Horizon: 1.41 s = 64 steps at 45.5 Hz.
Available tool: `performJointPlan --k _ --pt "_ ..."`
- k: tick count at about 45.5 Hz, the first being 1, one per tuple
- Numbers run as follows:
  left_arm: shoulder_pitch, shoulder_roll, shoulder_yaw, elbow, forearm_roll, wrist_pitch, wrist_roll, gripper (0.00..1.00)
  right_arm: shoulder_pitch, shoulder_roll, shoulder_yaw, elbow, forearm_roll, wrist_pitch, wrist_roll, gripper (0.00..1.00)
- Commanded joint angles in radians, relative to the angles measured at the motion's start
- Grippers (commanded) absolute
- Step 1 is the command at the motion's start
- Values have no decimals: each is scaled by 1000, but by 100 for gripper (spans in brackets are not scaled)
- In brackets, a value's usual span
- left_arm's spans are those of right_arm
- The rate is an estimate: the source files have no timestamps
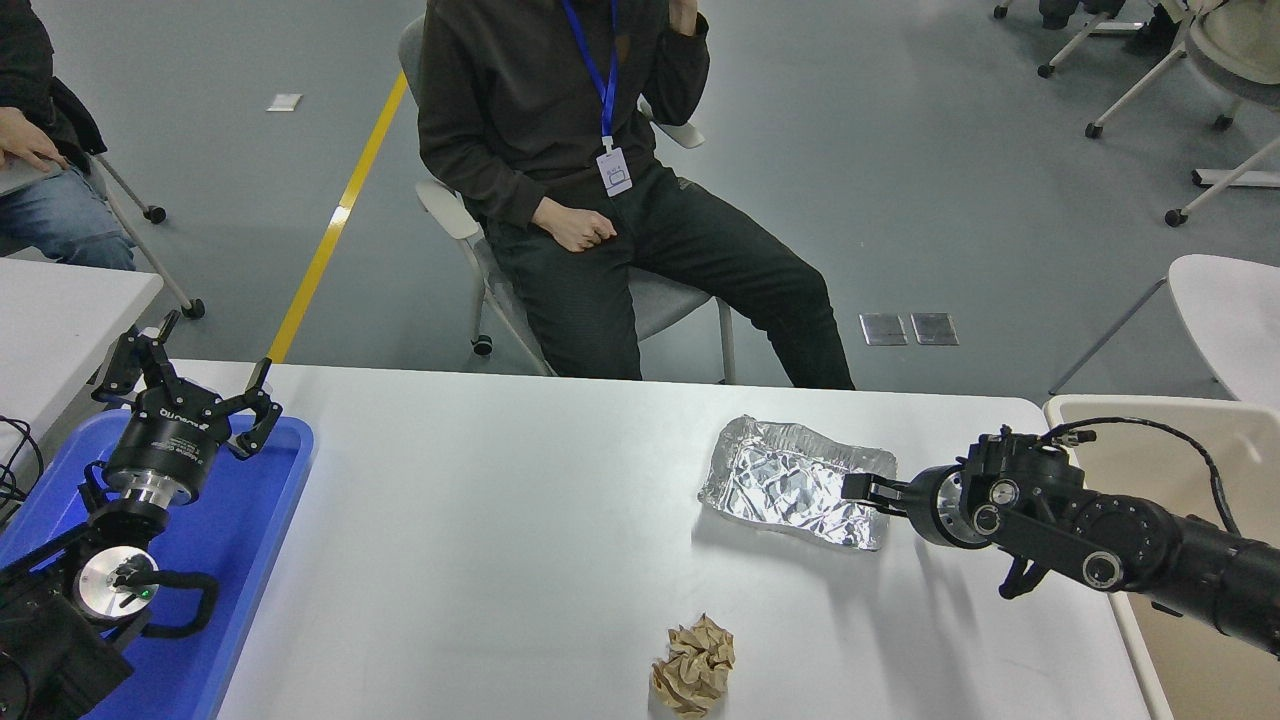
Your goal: Clean the table surface
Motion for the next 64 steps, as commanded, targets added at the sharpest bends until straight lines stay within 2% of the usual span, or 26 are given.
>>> performJointPlan --k 1,4,8,30,48,57,64 --pt "0 0 0 0 0 0 0 100 -2 5 -49 -7 1 -6 5 25" --pt "0 0 0 0 0 0 0 100 -1 5 -50 -7 1 -6 7 12" --pt "0 0 0 0 0 0 0 100 2 5 -50 -6 3 -5 10 0" --pt "0 0 0 0 0 0 0 100 65 -57 -36 53 64 18 60 0" --pt "0 0 0 0 0 0 0 100 128 -236 -21 258 143 53 62 0" --pt "0 0 0 0 0 0 0 100 144 -405 13 455 144 55 62 0" --pt "0 0 0 0 0 0 0 100 159 -477 49 504 146 69 63 0"
